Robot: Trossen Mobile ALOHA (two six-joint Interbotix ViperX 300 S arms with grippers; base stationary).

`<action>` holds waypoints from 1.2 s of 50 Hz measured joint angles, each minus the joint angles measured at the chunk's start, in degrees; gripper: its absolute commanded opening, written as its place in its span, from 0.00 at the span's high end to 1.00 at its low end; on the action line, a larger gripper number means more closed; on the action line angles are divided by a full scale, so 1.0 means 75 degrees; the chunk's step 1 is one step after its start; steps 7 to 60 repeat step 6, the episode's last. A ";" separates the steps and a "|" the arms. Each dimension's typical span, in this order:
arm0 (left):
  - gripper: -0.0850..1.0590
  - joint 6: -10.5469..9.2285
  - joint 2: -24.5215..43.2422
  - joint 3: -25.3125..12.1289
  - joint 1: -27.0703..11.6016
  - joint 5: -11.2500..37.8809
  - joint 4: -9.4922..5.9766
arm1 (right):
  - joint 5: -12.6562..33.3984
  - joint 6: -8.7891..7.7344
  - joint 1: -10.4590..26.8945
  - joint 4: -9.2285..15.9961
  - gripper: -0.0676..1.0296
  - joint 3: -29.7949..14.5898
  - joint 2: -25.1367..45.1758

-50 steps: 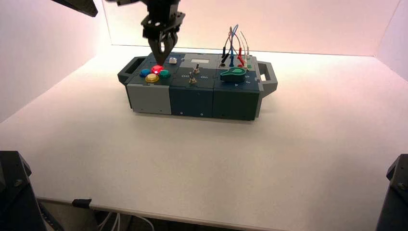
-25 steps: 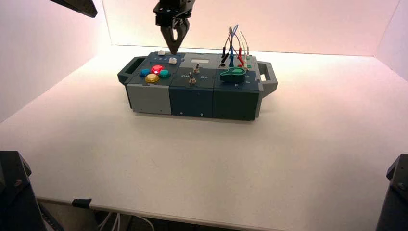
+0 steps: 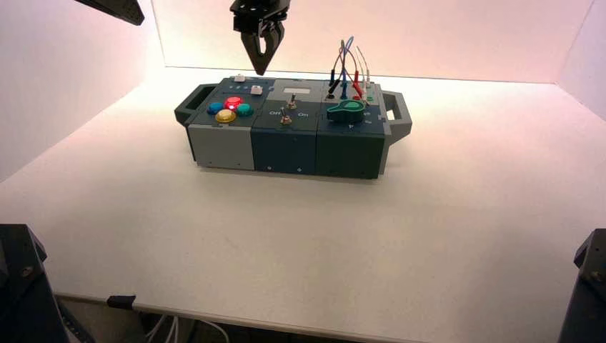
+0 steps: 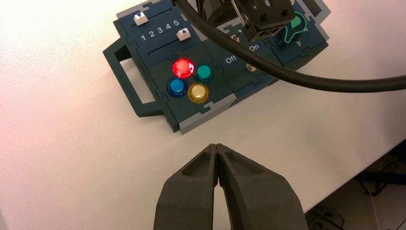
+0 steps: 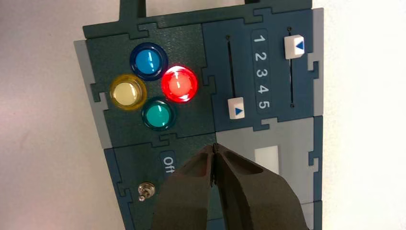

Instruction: Push the red button with the right gripper.

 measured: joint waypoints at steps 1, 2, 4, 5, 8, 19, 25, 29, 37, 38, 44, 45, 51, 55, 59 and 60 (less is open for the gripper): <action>0.95 0.0000 0.0000 0.0012 0.0000 -0.0012 0.0000 | 0.0000 0.0000 -0.0023 -0.0012 0.96 0.0000 0.0000; 0.95 -0.0012 0.0000 0.0012 0.0000 0.0000 0.0012 | 0.0000 0.0012 -0.0023 0.0000 0.96 0.0000 0.0000; 0.95 0.0000 0.0000 0.0012 0.0000 -0.0012 0.0000 | -0.0012 0.0000 -0.0035 0.0000 0.96 0.0012 0.0000; 0.95 0.0000 0.0000 0.0012 0.0000 -0.0012 0.0000 | 0.0000 0.0012 -0.0035 0.0000 0.96 0.0000 0.0000; 0.95 0.0000 0.0000 0.0012 0.0000 -0.0012 0.0000 | 0.0000 0.0000 -0.0035 -0.0012 0.96 0.0000 0.0000; 0.95 0.0000 0.0000 0.0012 0.0000 -0.0012 0.0000 | 0.0000 0.0000 -0.0035 -0.0012 0.96 0.0000 0.0000; 0.95 0.0000 0.0000 0.0012 0.0000 -0.0012 0.0000 | 0.0000 0.0000 -0.0035 -0.0012 0.96 0.0000 0.0000; 0.95 0.0000 0.0000 0.0012 0.0000 -0.0012 0.0000 | 0.0000 0.0000 -0.0035 -0.0012 0.96 0.0000 0.0000; 0.95 0.0000 0.0000 0.0012 0.0000 -0.0012 0.0000 | 0.0000 0.0000 -0.0035 -0.0012 0.96 0.0000 0.0000; 0.95 0.0000 0.0000 0.0012 0.0000 -0.0012 0.0000 | 0.0000 0.0000 -0.0035 -0.0012 0.96 0.0000 0.0000; 0.95 0.0000 0.0000 0.0012 0.0000 -0.0012 0.0000 | 0.0000 0.0000 -0.0035 -0.0012 0.96 0.0000 0.0000; 0.95 0.0000 0.0000 0.0012 0.0000 -0.0012 0.0000 | 0.0000 0.0000 -0.0035 -0.0012 0.96 0.0000 0.0000; 0.95 0.0000 0.0000 0.0012 0.0000 -0.0012 0.0000 | 0.0000 0.0000 -0.0035 -0.0012 0.96 0.0000 0.0000; 0.95 0.0000 0.0000 0.0012 0.0000 -0.0012 0.0000 | 0.0000 0.0000 -0.0035 -0.0012 0.96 0.0000 0.0000; 0.95 0.0000 0.0000 0.0012 0.0000 -0.0012 0.0000 | 0.0000 0.0000 -0.0035 -0.0012 0.96 0.0000 0.0000; 0.95 0.0000 0.0000 0.0012 0.0000 -0.0012 0.0000 | 0.0000 0.0000 -0.0035 -0.0012 0.96 0.0000 0.0000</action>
